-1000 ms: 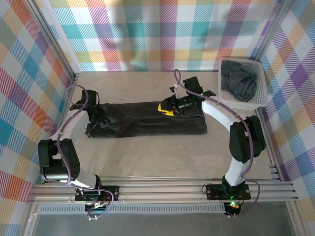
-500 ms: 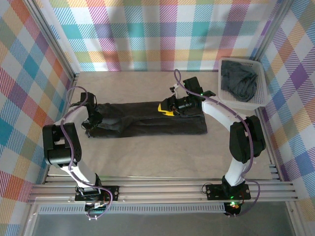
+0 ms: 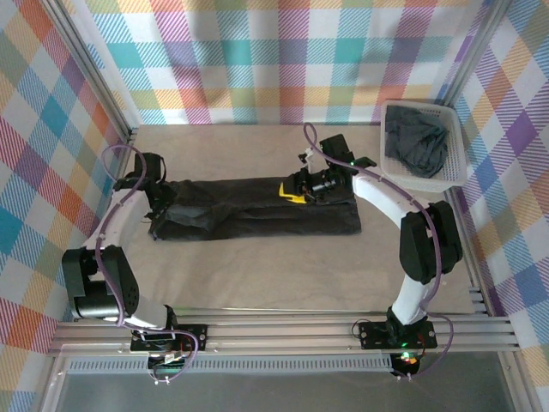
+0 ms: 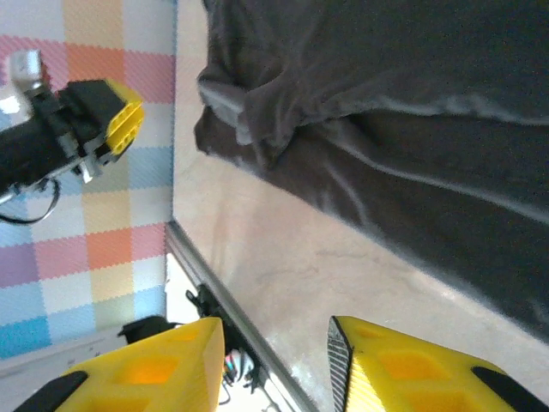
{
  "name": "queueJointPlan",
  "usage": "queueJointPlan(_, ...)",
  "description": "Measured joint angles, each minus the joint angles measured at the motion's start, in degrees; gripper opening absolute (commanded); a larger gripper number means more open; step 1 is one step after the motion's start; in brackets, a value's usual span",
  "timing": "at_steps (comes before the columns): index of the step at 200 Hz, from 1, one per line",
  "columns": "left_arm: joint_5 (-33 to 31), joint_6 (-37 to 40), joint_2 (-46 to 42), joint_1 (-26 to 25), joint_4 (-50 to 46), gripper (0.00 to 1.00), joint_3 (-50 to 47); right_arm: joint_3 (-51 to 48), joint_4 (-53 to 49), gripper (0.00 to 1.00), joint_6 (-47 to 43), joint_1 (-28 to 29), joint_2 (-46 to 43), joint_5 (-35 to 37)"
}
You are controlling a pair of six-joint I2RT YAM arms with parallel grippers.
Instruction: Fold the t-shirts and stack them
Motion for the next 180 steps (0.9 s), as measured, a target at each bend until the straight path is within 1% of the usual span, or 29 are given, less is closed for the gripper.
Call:
queueJointPlan(15, 3.41, -3.34, 2.4, -1.73, 2.16, 0.2, 0.0, 1.99, -2.1, 0.33, -0.76, -1.53, 1.79, 2.73)
queueJointPlan(41, 7.67, -7.13, 11.37, -2.97, 3.8, 0.19, 0.83, 5.07, -6.01, 0.32, -2.45, -5.55, 5.86, 8.74)
queueJointPlan(64, 8.74, -9.01, 17.86, -2.03, 4.46, 0.19, 1.73, 9.86, -11.13, 0.31, -5.2, -8.76, 11.28, 15.21)
queueJointPlan(85, 10.58, -9.55, 21.22, -0.39, 4.31, 0.19, 4.09, 16.52, -16.72, 0.31, -8.26, -11.02, 17.22, 22.03)
queueJointPlan(114, 10.82, -9.35, 25.46, 0.61, 4.42, 0.2, 9.51, 24.74, -23.67, 0.32, -11.58, -11.91, 24.48, 30.84)
queueJointPlan(137, 10.82, -9.33, 28.3, 0.66, 3.82, 0.21, 13.42, 29.94, -29.11, 0.32, -13.0, -11.89, 29.66, 35.23)
queueJointPlan(150, 10.99, -9.27, 30.32, 0.66, 3.17, 0.22, 16.39, 30.77, -31.36, 0.32, -13.0, -11.89, 31.36, 36.81)
queueJointPlan(164, 11.72, -8.98, 33.11, 0.63, 2.69, 0.24, 20.57, 30.29, -32.72, 0.32, -12.68, -11.89, 30.6, 37.81)
queueJointPlan(180, 13.03, -8.79, 37.11, 0.33, 2.67, 0.26, 26.36, 24.85, -32.85, 0.33, -11.28, -11.65, 27.61, 38.77)
